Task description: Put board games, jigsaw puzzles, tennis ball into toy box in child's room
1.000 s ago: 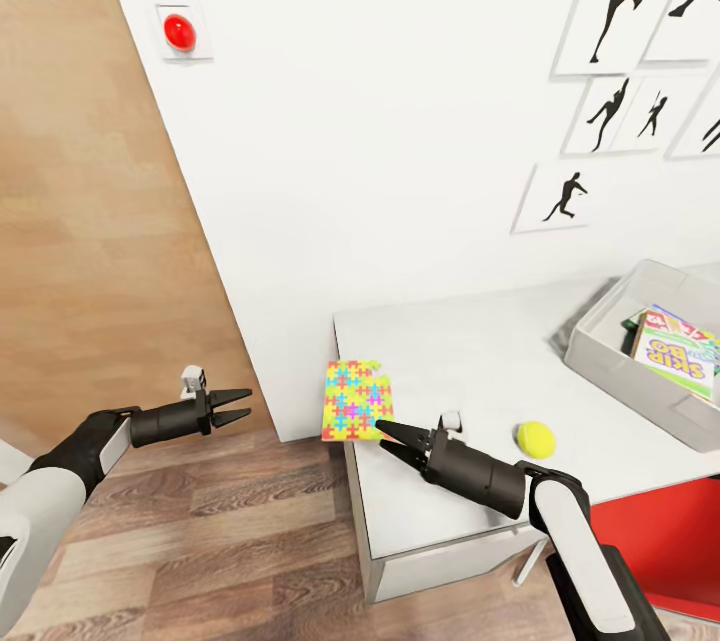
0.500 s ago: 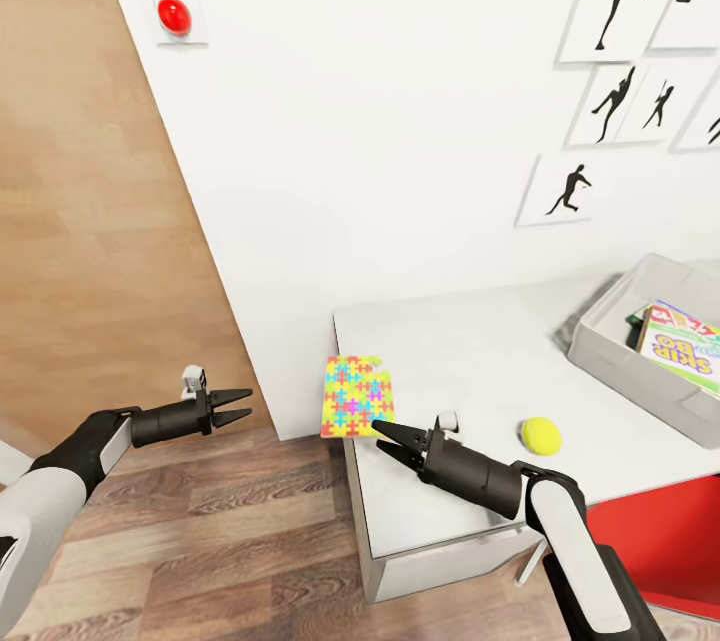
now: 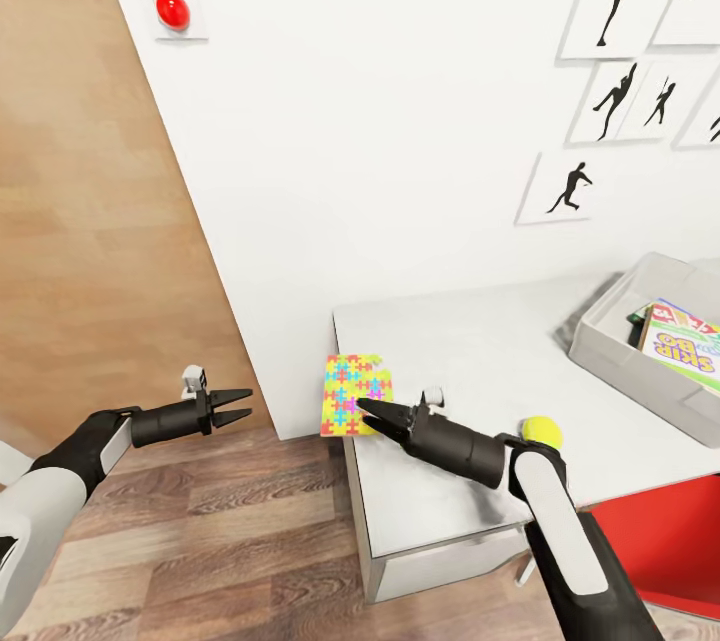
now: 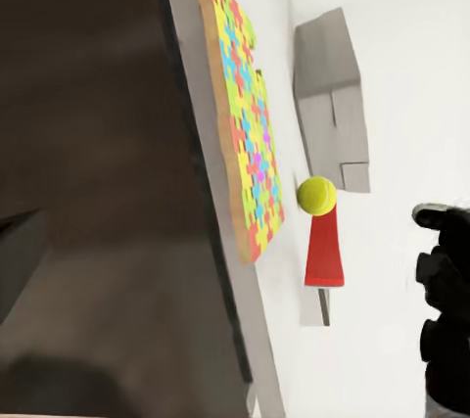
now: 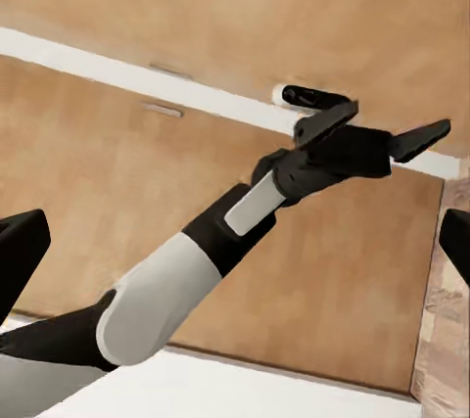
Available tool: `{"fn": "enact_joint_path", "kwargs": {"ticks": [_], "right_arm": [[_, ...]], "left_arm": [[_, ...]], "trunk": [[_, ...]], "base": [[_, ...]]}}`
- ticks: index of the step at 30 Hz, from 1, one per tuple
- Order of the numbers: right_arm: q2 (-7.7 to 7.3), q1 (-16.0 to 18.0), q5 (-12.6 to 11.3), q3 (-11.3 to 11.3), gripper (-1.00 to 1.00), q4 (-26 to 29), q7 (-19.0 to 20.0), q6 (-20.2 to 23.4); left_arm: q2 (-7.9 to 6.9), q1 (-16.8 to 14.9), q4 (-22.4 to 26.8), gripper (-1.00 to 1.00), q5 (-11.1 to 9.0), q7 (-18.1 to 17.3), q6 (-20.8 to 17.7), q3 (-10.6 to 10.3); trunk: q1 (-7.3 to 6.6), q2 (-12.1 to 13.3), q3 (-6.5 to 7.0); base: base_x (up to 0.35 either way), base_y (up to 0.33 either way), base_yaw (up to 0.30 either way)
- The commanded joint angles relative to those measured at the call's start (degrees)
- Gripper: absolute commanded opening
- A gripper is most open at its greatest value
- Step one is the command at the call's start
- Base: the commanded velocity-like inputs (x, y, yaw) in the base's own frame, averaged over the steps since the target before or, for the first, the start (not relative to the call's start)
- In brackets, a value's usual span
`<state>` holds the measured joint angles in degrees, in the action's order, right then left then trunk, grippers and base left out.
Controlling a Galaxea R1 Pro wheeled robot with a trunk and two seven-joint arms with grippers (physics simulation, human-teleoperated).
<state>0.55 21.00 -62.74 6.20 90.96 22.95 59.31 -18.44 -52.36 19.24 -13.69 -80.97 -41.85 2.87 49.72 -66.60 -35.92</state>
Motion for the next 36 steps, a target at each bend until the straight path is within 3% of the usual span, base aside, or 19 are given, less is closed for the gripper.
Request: {"fn": "enact_joint_path", "kwargs": {"ticks": [1,4,6,7,8,9,10,11,12,15,18,21,25,36], "right_arm": [[0.35,3.9,0.5,0.1,1.0,0.0,-1.5,0.2],[0.88,10.9,-1.4,0.2,1.0,-0.1,-8.9,0.2],[1.38,15.3,-5.5,0.2,1.0,-0.2,-17.1,0.1],[1.66,18.3,-9.9,0.1,1.0,-0.3,-23.5,0.0],[1.75,19.8,-12.5,0.1,1.0,-0.3,-27.0,0.0],[1.84,22.9,-19.0,0.0,1.0,-0.5,-35.3,-0.1],[1.89,24.3,-22.3,0.0,1.0,-0.6,-39.5,-0.1],[1.99,26.7,-29.0,0.0,1.0,-0.8,-48.0,-0.2],[2.03,27.7,-32.2,0.0,1.0,-0.9,-52.1,-0.2],[2.26,31.0,-48.9,0.0,1.0,-1.1,-73.3,-1.3],[2.2,31.8,-56.3,0.0,1.0,-0.9,-81.8,-2.2],[2.13,31.7,-58.9,-0.1,1.0,-0.8,-84.6,-2.3],[1.65,31.5,-59.9,-0.2,1.0,-0.8,-85.5,-2.0],[1.19,30.5,-60.4,-0.4,1.0,-0.6,-84.5,-1.8]], "left_arm": [[0.02,0.0,0.0,1.0,0.0,-0.1,-0.6,0.0],[0.06,0.0,0.0,1.0,0.0,-0.2,-0.6,0.0],[0.06,0.0,0.0,1.0,0.0,-0.2,-0.6,0.0],[0.06,0.0,0.0,1.0,0.0,-0.2,-0.6,0.0],[0.06,0.0,0.0,1.0,0.0,-0.2,-0.6,0.0],[0.07,0.0,0.0,1.0,0.0,-0.2,-0.6,0.1],[0.07,0.0,0.0,1.0,0.0,-0.2,-0.6,0.0],[0.07,0.0,0.0,1.0,0.0,-0.2,-0.6,0.0],[0.07,0.0,0.0,1.0,0.0,-0.2,-0.6,0.0],[0.07,0.0,0.0,1.0,0.0,-0.3,-0.6,0.1],[0.13,0.0,0.0,1.0,0.0,-0.3,-0.6,0.1],[0.21,0.0,0.0,1.0,0.0,-0.3,-0.6,0.0],[0.44,0.0,0.0,1.0,0.0,-0.2,-0.6,0.0],[0.67,0.0,0.0,1.0,0.0,-0.1,-0.6,0.0]], "trunk": [[0.0,0.0,-0.05],[0.0,0.0,-0.05],[0.0,0.0,-0.05],[0.0,0.0,-0.05],[0.0,0.0,-0.05],[0.0,0.0,-0.05],[0.0,0.0,-0.05],[0.0,0.0,-0.05],[0.0,0.0,-0.05],[0.0,0.0,-0.05],[0.0,0.0,-0.05],[0.0,0.0,-0.05],[0.0,0.0,-0.05],[0.0,0.0,-0.05]], "base": [[0.0,0.0,0.0],[0.0,0.0,0.0],[0.0,0.0,0.0],[0.0,0.0,0.0],[0.0,0.0,0.0],[0.0,0.0,0.0],[0.0,0.0,0.0],[0.0,0.0,0.0],[0.0,0.0,0.0],[0.0,0.0,0.0],[0.0,0.0,0.0],[0.0,0.0,0.0],[0.0,0.0,0.0],[0.0,-0.042,0.0]]}}
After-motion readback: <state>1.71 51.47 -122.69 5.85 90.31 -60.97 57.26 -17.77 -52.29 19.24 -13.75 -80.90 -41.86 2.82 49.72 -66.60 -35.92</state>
